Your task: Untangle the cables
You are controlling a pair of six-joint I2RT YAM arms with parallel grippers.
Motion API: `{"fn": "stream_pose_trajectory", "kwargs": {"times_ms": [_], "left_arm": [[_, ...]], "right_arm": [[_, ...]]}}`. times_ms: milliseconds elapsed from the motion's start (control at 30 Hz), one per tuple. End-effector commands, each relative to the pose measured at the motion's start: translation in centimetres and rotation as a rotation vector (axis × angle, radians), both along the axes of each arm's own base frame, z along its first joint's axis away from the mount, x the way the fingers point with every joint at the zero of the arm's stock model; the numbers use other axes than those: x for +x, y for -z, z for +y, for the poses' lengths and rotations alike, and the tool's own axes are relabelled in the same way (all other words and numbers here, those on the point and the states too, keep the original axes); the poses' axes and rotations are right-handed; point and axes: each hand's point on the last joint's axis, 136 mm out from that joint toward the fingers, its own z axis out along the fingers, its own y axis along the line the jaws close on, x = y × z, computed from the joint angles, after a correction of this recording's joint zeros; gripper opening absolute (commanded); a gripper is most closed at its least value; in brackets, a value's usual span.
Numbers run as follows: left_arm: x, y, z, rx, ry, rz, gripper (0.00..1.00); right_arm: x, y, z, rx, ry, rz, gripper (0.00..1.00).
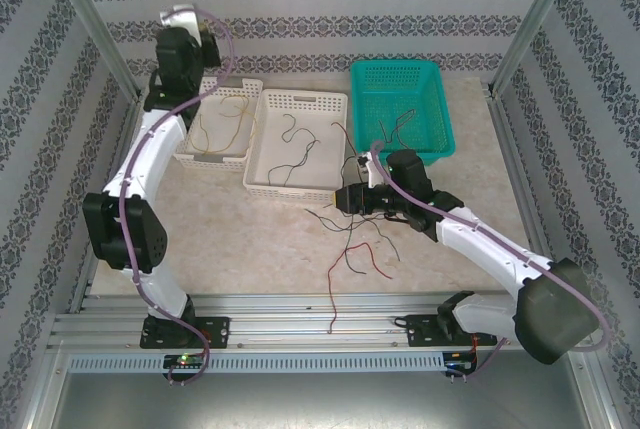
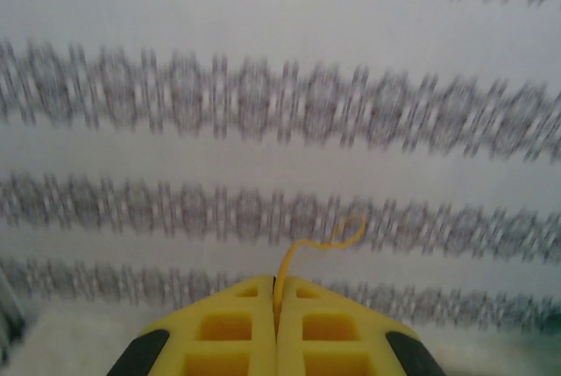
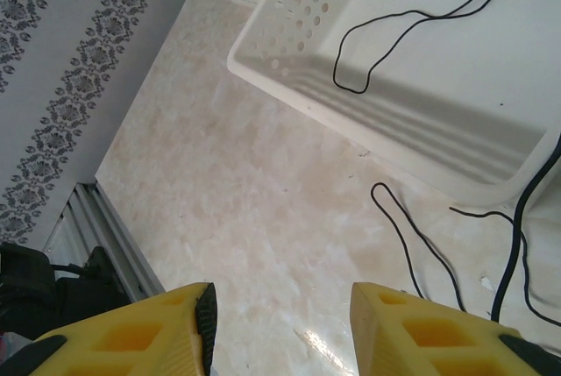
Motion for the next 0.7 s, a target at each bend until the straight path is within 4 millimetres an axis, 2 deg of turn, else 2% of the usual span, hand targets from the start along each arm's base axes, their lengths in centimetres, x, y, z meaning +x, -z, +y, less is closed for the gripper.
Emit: {"fn": "stream_pose_trajectory", "kwargs": {"times_ms": [0, 167, 367, 500, 667], "left_arm": [[-1.1, 1.1, -0.6, -0.098, -0.028, -0.039, 0.00], [-1.9, 7.2, 0.1, -0.130, -0.100, 0.095, 0.00], [-3.9, 12.1, 1.5, -0.155, -0.186, 0.172, 0.00], [-5.4, 14.1, 2.9, -0.165, -0.279, 0.216, 0.00], [-8.6, 13.6, 6.1, -0.204, -0.446, 0.170, 0.00]], "right_arm": [[0.5, -1.7, 0.6, 0.022, -0.008, -0.071, 0.45], [0.3, -2.3, 0.7, 0.036, -0.012, -0.069, 0.45], [-0.6, -2.6, 0.4, 0.042, -0.012, -0.073, 0.45], [-0.9, -2.5, 0.7, 0.051, -0.022, -0.066, 0.45], [-1.1, -2.3, 1.1, 0.045, -0.036, -0.061, 0.45]]}}
